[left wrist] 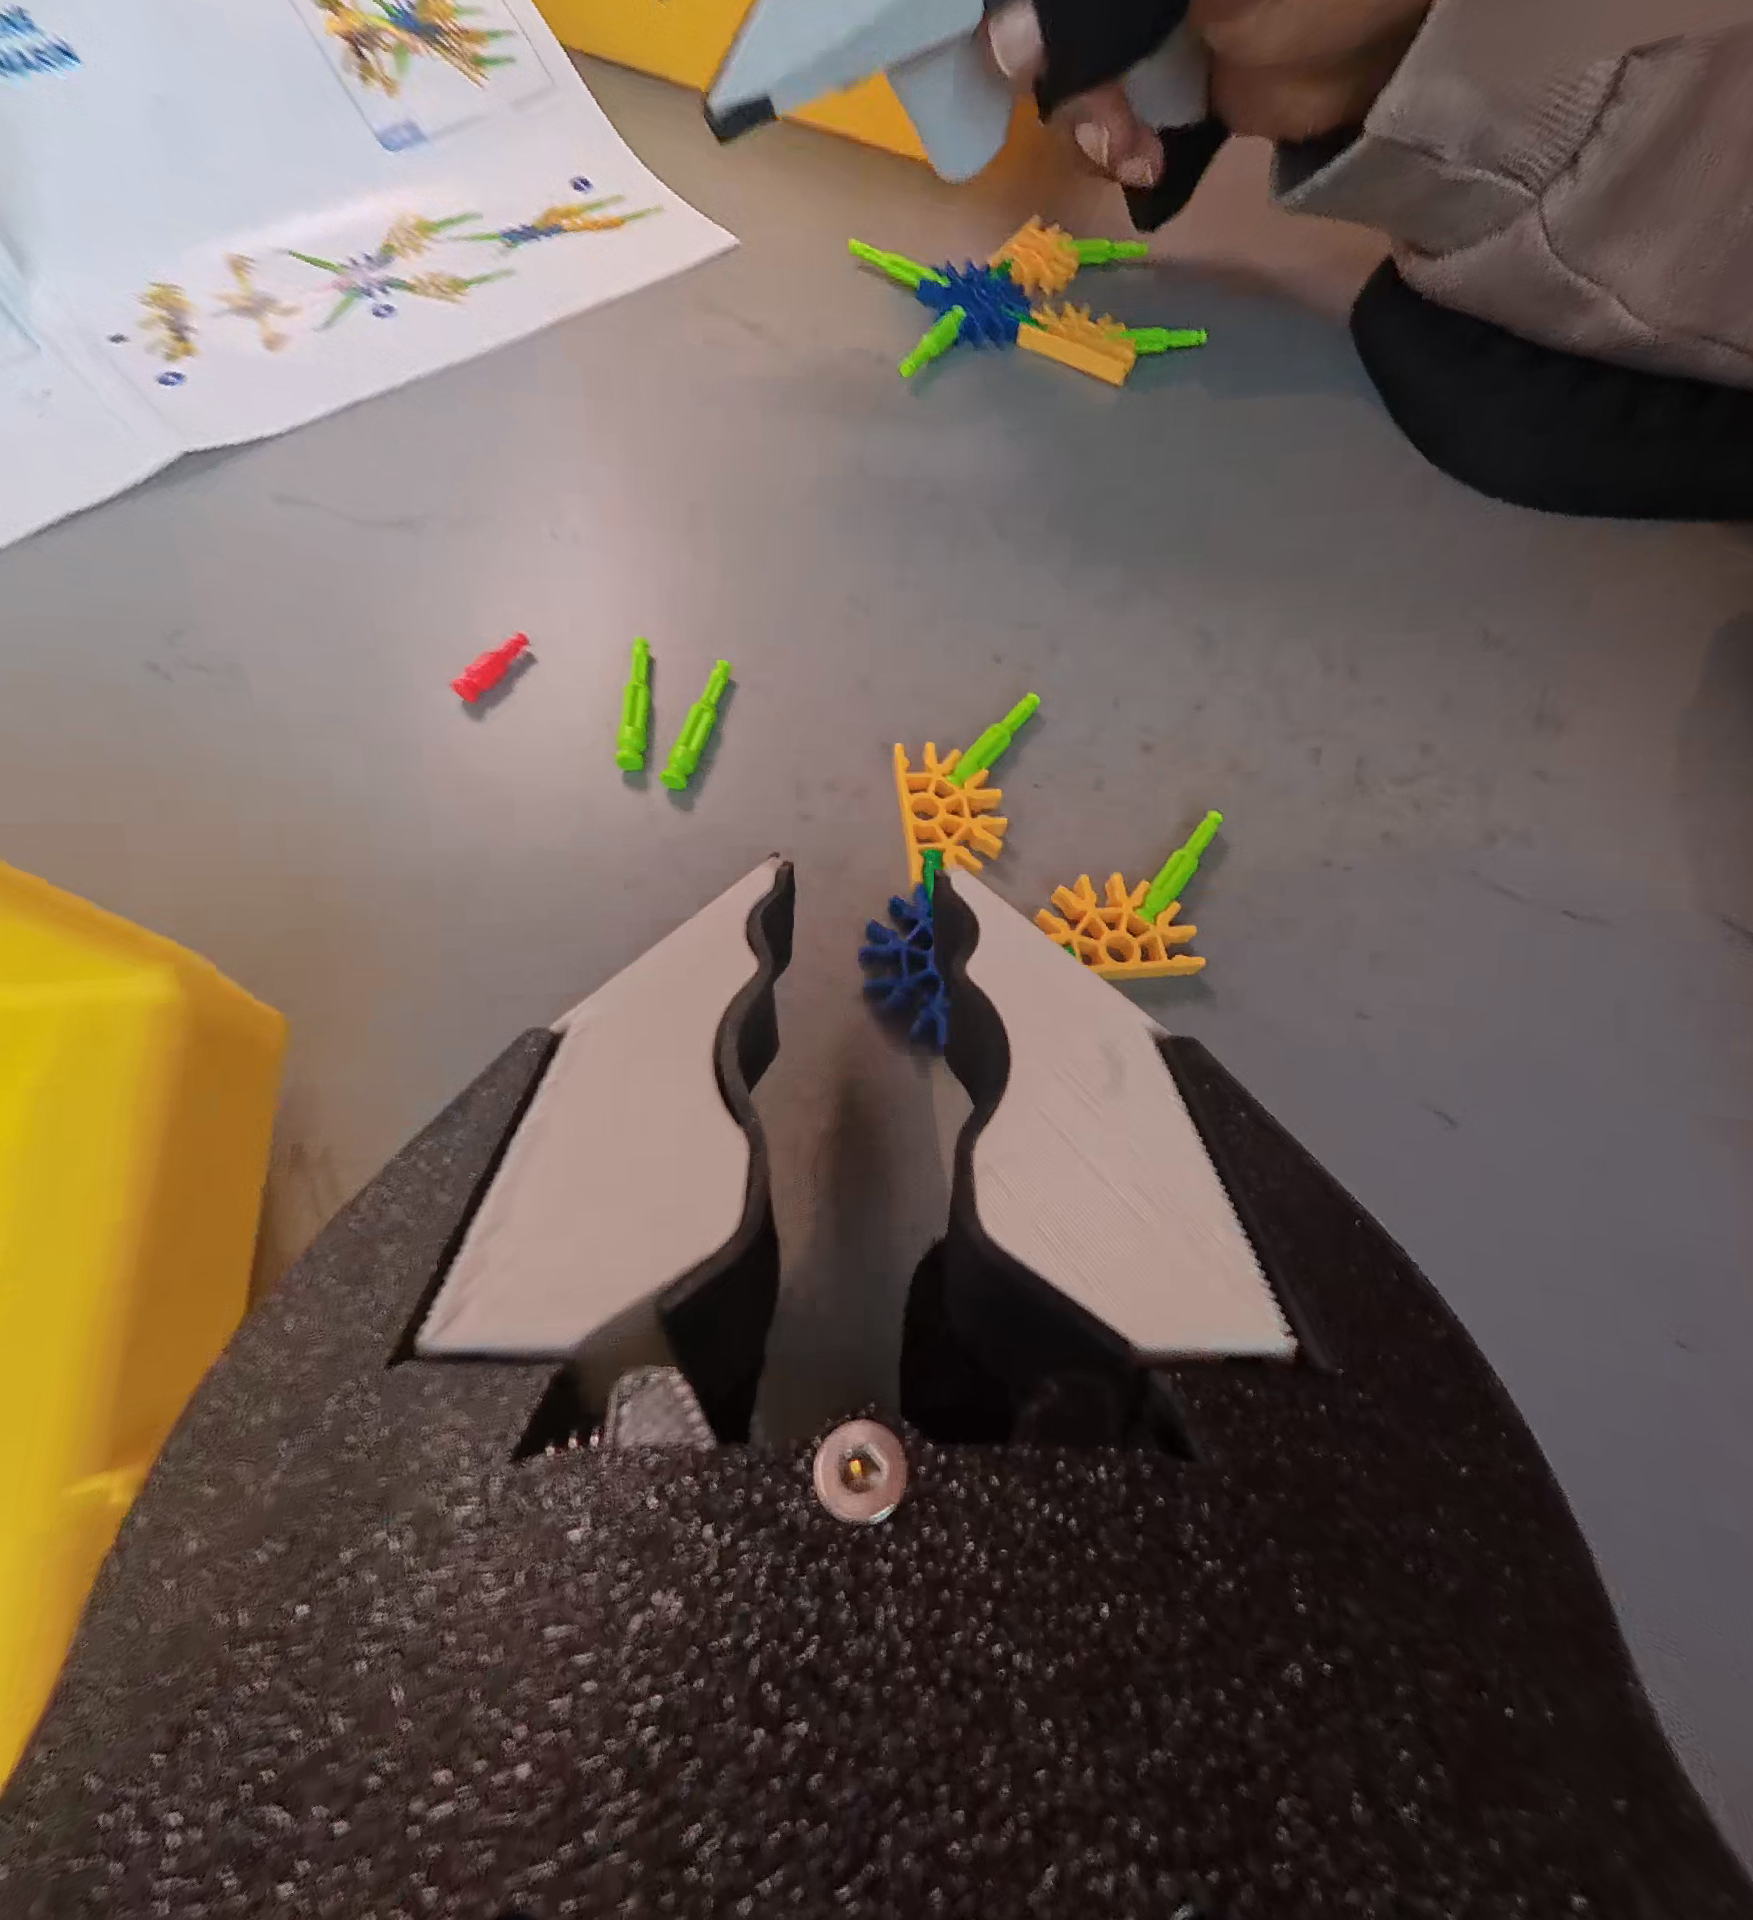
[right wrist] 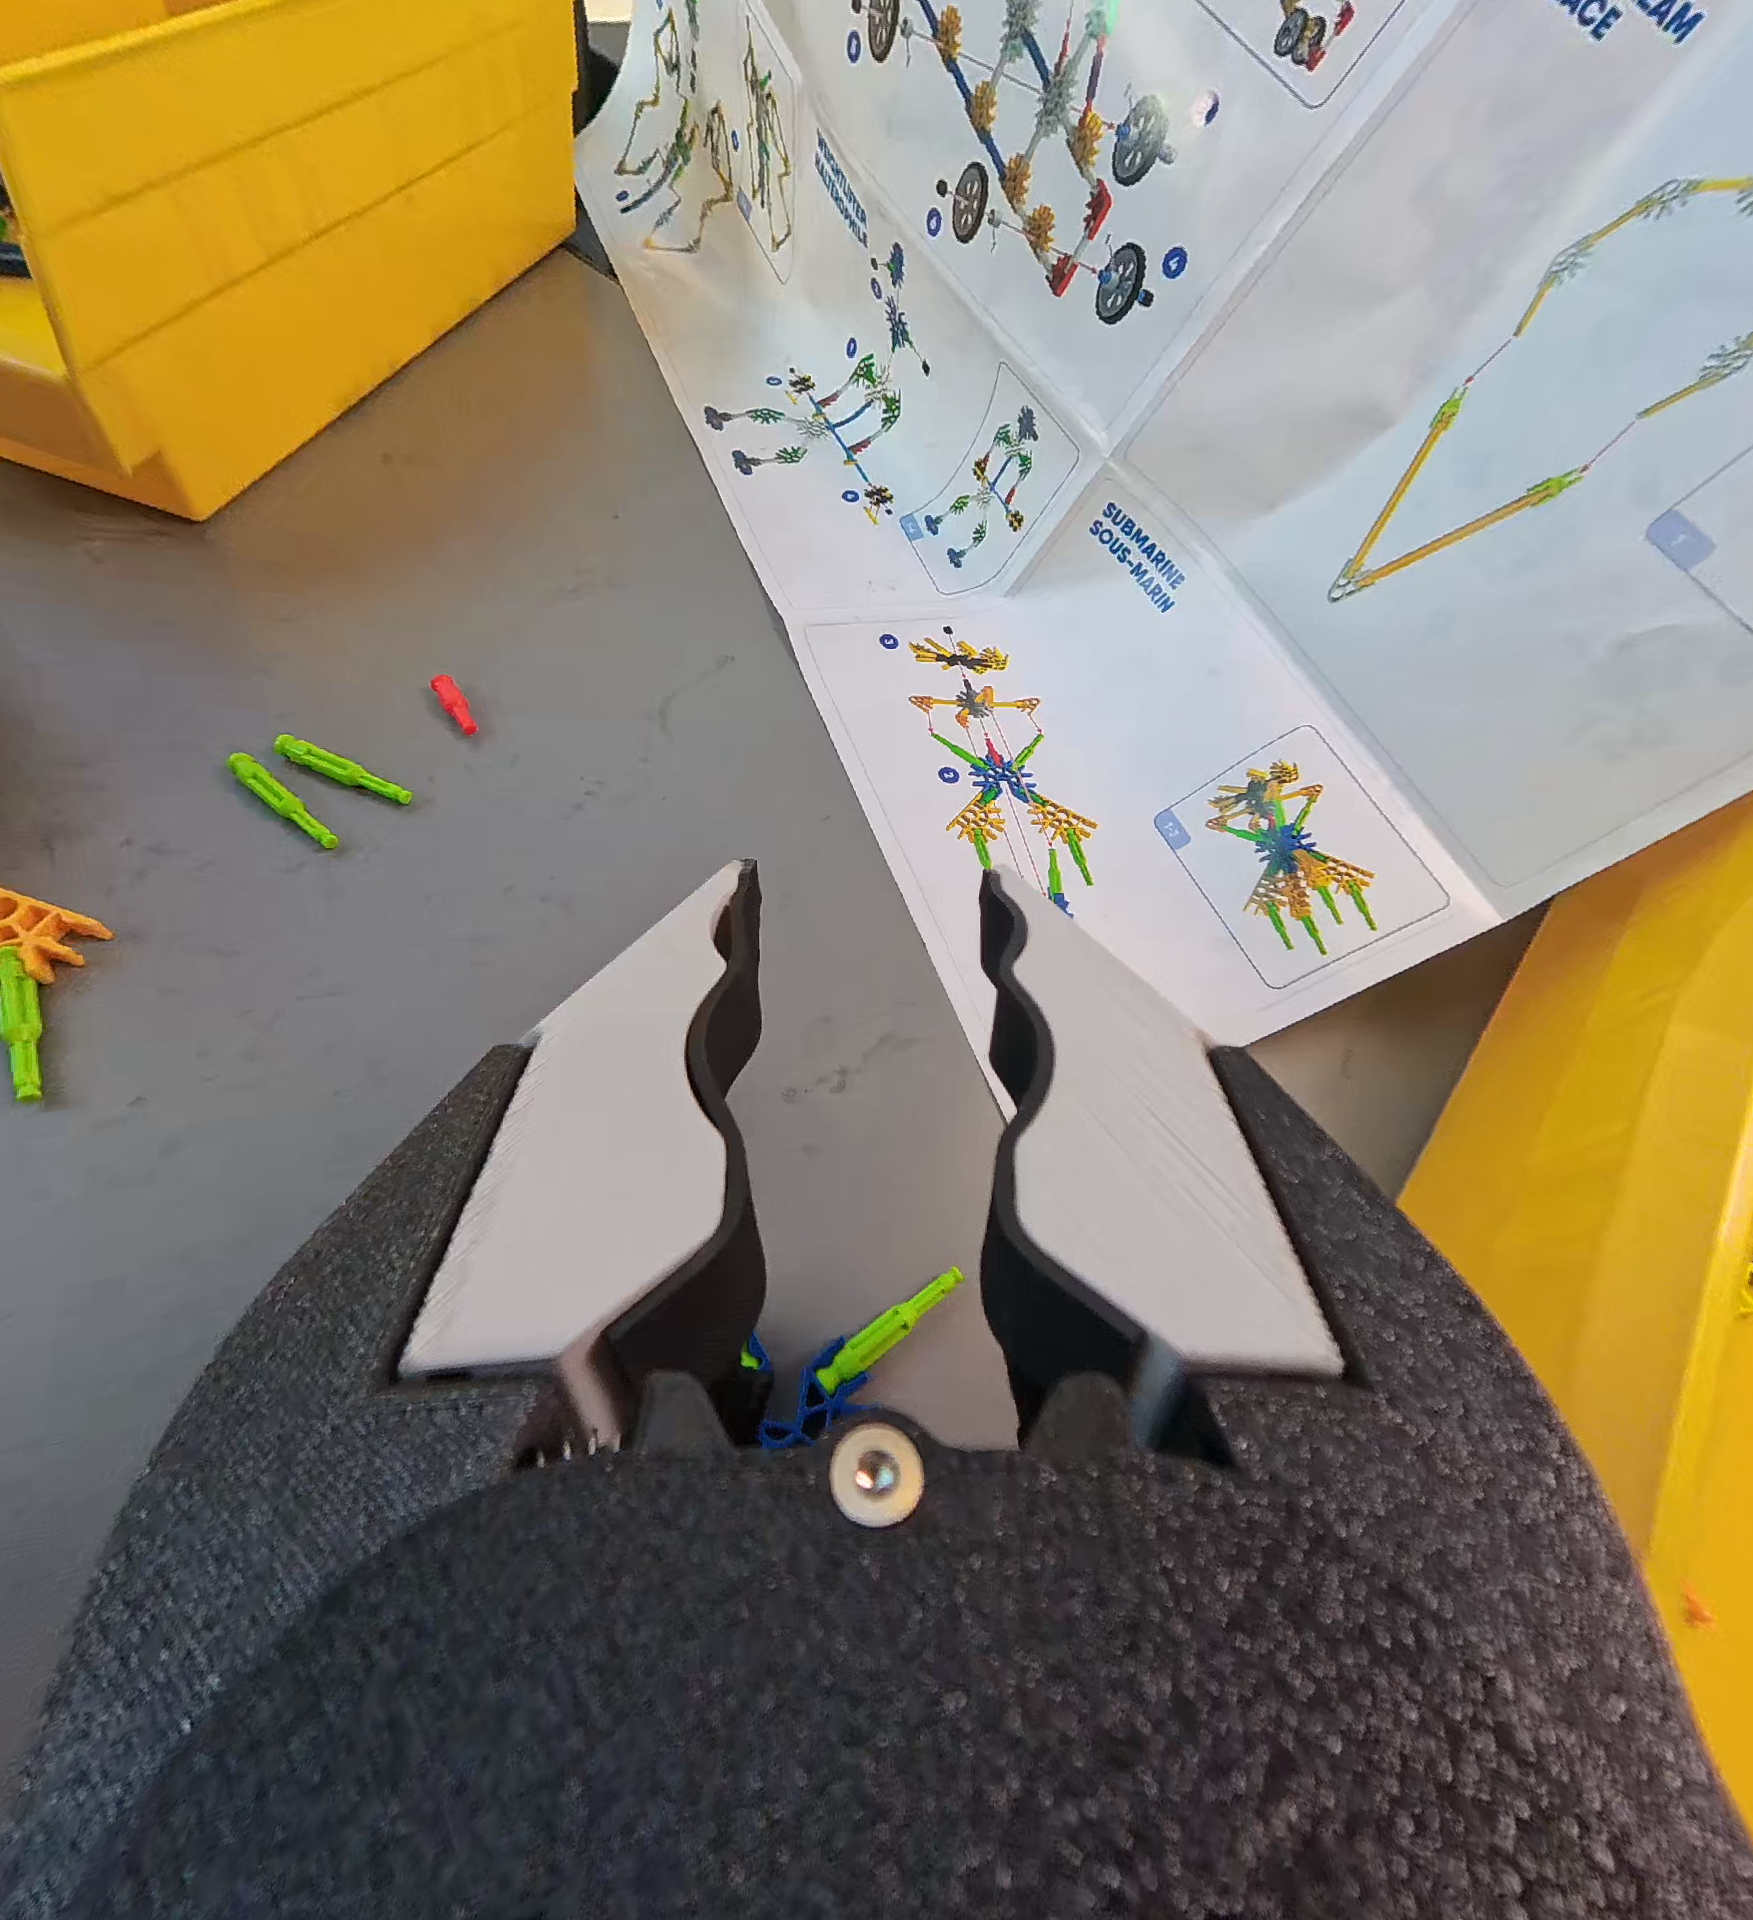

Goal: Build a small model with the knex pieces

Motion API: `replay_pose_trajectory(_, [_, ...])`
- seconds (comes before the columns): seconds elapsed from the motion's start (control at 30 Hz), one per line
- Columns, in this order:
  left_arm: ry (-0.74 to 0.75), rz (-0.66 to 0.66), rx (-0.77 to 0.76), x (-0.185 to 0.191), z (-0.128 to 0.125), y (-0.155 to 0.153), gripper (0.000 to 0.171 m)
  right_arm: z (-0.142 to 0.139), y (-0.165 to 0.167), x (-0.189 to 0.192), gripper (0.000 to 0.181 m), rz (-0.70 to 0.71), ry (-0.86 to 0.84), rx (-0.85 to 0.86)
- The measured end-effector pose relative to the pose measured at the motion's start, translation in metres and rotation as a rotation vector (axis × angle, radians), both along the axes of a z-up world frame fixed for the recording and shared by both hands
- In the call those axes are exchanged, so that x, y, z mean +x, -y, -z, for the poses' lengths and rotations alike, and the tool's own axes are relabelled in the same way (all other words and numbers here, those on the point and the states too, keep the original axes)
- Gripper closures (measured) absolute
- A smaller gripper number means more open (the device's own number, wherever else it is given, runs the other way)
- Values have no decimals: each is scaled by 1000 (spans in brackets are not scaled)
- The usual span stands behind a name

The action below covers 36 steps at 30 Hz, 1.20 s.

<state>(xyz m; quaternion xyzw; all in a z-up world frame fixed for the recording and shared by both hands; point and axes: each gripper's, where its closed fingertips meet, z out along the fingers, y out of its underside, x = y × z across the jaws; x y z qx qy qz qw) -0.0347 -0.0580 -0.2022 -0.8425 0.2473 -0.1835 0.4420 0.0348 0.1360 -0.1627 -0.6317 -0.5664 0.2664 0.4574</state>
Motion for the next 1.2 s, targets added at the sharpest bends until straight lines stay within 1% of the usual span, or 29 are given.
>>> replay_pose_trajectory(0.17, [-36, -186, 131, -25, -14, -12, 140, 6, -3, -1, 141, 13, 4, 1])
replay_pose_trajectory(0.23, [-56, -239, 148, -32, -15, -15, 140, 7, -4, -1, 141, 15, 0, 2])
replay_pose_trajectory(0.3, [-62, -264, 144, -36, -14, -17, 140, 6, -5, -1, 140, 22, -5, 8])
replay_pose_trajectory(0.63, [-99, -288, 129, -39, -9, -19, 140, -7, -10, 3, 141, 50, -65, 40])
replay_pose_trajectory(1.2, [-111, -278, 115, -38, -6, -17, 141, -13, 4, -2, 146, -9, -70, 151])
